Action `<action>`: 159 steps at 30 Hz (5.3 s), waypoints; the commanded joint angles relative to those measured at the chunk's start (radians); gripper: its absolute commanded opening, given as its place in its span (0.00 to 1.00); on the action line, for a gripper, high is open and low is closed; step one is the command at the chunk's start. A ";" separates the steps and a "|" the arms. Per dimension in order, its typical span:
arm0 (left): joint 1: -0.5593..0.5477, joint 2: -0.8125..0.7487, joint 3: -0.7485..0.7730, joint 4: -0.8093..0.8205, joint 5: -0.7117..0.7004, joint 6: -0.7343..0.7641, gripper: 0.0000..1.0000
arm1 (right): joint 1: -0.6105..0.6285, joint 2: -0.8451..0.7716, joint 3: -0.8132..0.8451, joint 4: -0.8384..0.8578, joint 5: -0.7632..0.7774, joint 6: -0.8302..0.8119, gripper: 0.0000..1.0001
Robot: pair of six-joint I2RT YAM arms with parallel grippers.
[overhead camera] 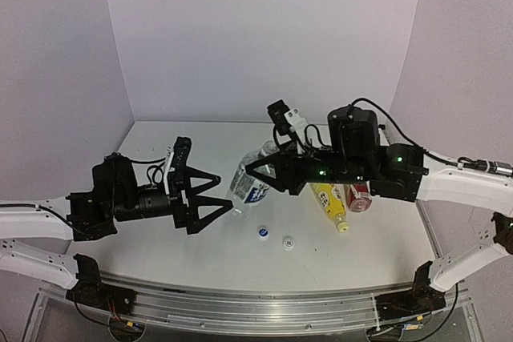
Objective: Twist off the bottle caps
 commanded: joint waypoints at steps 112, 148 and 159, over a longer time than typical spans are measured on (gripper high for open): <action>-0.001 0.060 0.018 -0.221 -0.421 -0.271 1.00 | -0.459 0.547 0.123 -0.600 0.440 0.017 0.76; -0.001 0.274 0.175 0.146 -0.210 -0.464 1.00 | -0.255 0.206 0.144 -0.274 -0.689 0.220 0.45; -0.001 0.283 0.141 0.311 -0.203 -0.579 0.94 | -0.189 0.206 0.162 -0.253 -0.752 0.136 0.45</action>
